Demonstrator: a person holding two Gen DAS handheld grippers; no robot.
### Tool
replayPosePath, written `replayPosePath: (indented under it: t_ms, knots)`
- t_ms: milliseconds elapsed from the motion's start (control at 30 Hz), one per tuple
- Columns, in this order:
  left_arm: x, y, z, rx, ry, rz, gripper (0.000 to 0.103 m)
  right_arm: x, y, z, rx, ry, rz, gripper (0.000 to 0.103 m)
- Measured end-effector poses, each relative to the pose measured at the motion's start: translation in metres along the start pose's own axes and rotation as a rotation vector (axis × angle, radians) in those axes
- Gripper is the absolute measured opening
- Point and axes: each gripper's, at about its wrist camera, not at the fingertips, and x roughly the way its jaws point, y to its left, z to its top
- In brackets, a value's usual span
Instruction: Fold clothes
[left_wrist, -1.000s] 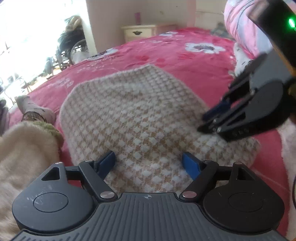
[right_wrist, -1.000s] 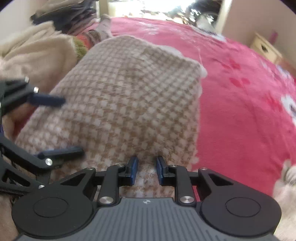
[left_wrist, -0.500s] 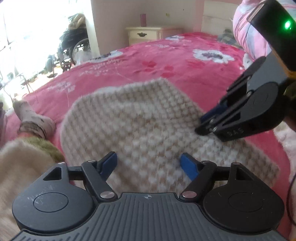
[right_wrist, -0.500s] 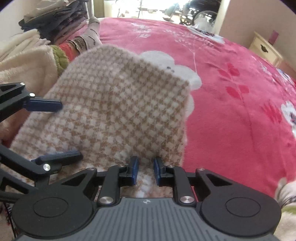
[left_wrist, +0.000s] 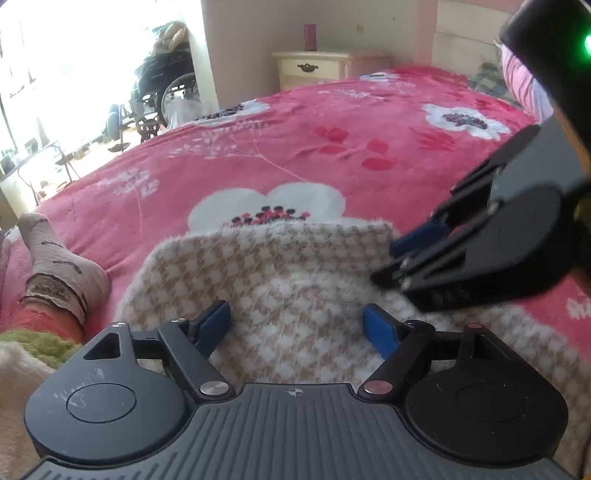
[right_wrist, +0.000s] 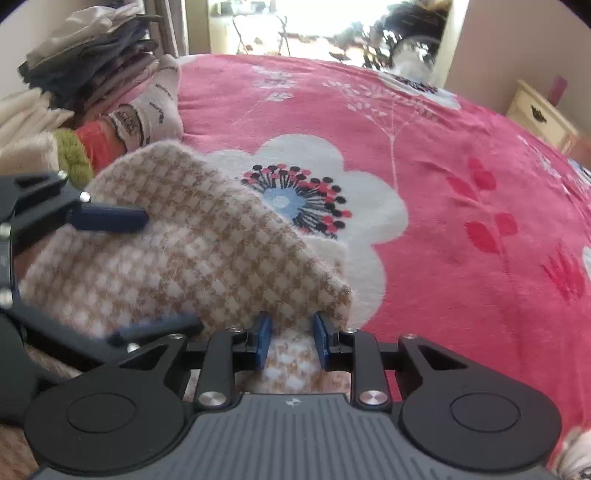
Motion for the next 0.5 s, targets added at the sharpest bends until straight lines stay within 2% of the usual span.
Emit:
replayPosePath:
  t_ms: [67,100,167,267,367,433,500]
  knots:
    - [-0.015,0.011,0.007,-0.010,-0.063,0.015,0.079,-0.011,-0.002,0.012,0.022,-0.019,-0.001,0.027]
    - [-0.015,0.014,0.011,-0.016,-0.088,0.036,0.079,-0.015,-0.004,0.019,0.033,-0.063,-0.010,0.027]
    - [0.004,0.021,0.014,-0.044,-0.063,0.059,0.079,-0.015,-0.010,0.027,0.064,-0.121,-0.019,0.027]
    - [0.039,0.029,0.006,-0.091,-0.002,0.055,0.082,0.031,-0.021,0.014,0.167,-0.051,0.017,0.027]
    - [0.035,0.025,0.006,-0.082,-0.005,0.061,0.082,0.069,-0.031,0.004,0.264,0.011,0.048,0.027]
    - [0.028,0.025,0.007,-0.089,-0.014,0.066,0.081,0.064,-0.034,0.008,0.309,0.020,0.049,0.027]
    - [0.009,0.027,0.005,-0.102,-0.020,0.081,0.079,0.050,-0.029,0.012,0.290,0.004,0.005,0.027]
